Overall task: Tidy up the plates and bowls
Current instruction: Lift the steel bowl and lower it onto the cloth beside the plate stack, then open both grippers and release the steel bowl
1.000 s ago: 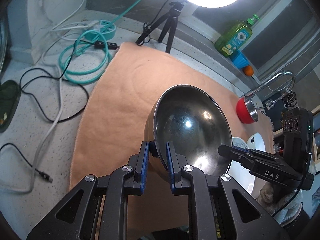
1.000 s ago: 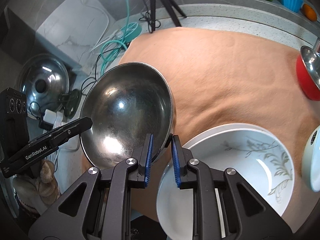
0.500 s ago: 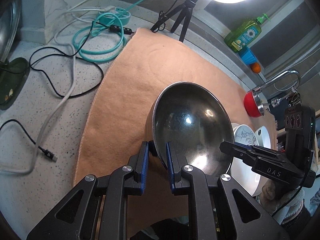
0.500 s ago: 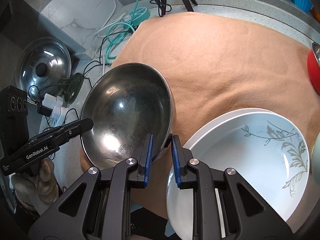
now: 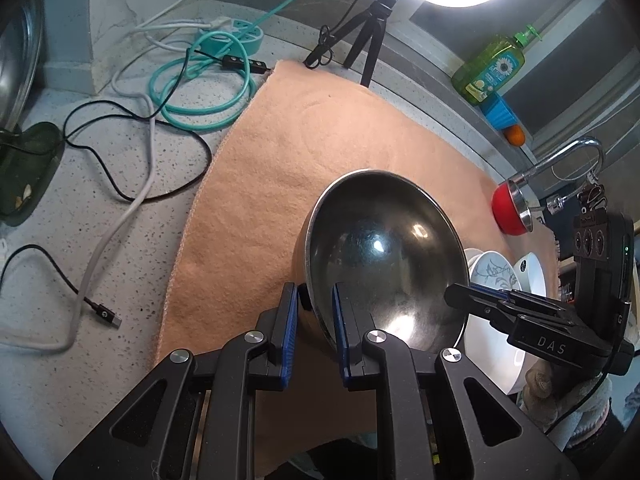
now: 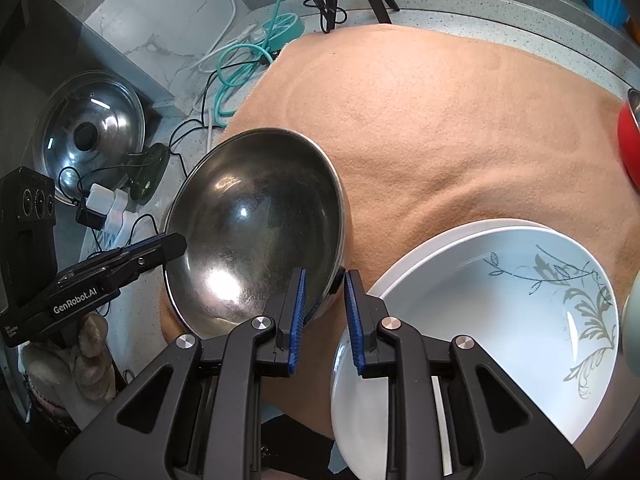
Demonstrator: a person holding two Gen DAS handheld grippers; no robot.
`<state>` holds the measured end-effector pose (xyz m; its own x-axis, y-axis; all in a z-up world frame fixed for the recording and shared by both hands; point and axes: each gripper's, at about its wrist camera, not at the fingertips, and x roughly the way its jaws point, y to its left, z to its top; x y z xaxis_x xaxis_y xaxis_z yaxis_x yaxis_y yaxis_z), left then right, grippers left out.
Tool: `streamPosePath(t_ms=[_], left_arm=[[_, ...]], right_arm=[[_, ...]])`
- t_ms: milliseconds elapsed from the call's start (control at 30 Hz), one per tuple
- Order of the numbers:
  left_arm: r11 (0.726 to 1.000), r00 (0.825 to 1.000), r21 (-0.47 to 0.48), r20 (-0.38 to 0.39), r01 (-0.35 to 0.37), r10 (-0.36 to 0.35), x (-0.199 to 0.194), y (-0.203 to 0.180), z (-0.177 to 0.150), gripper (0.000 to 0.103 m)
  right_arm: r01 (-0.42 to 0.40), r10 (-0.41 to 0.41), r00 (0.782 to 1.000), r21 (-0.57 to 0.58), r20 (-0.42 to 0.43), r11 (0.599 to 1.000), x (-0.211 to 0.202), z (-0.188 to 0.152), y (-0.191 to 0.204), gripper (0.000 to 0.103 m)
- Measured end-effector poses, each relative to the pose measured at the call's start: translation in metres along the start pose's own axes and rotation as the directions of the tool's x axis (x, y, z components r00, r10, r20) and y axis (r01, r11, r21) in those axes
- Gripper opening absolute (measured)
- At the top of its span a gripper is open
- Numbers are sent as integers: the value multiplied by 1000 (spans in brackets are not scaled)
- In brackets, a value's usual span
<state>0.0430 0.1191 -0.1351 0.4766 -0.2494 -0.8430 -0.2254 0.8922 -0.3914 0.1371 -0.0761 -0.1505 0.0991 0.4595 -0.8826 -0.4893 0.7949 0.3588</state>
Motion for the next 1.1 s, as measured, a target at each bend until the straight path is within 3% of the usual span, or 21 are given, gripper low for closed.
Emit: streamPosePath(t_ms=[300,600,767,1100], left_arm=[[1000,998,14,63,2,-3,-15,-14,11,15],[995,994,84,84,62,-69,-13,-59,21,15],[985,992,140,58,102,-111,3,-94,26,15],[962,986,221,0,161,-165,42,-170,31,15]], right_arm=[[4,-4,998,12,56,1000,-24,3,-10,22],[13,-19,992,46,125,999,-64,2,-36,22],[32,-47,985,93,168,995,-91,0,-69,32],[88,-147,960,239,239,967,-142,-3,-167,32]])
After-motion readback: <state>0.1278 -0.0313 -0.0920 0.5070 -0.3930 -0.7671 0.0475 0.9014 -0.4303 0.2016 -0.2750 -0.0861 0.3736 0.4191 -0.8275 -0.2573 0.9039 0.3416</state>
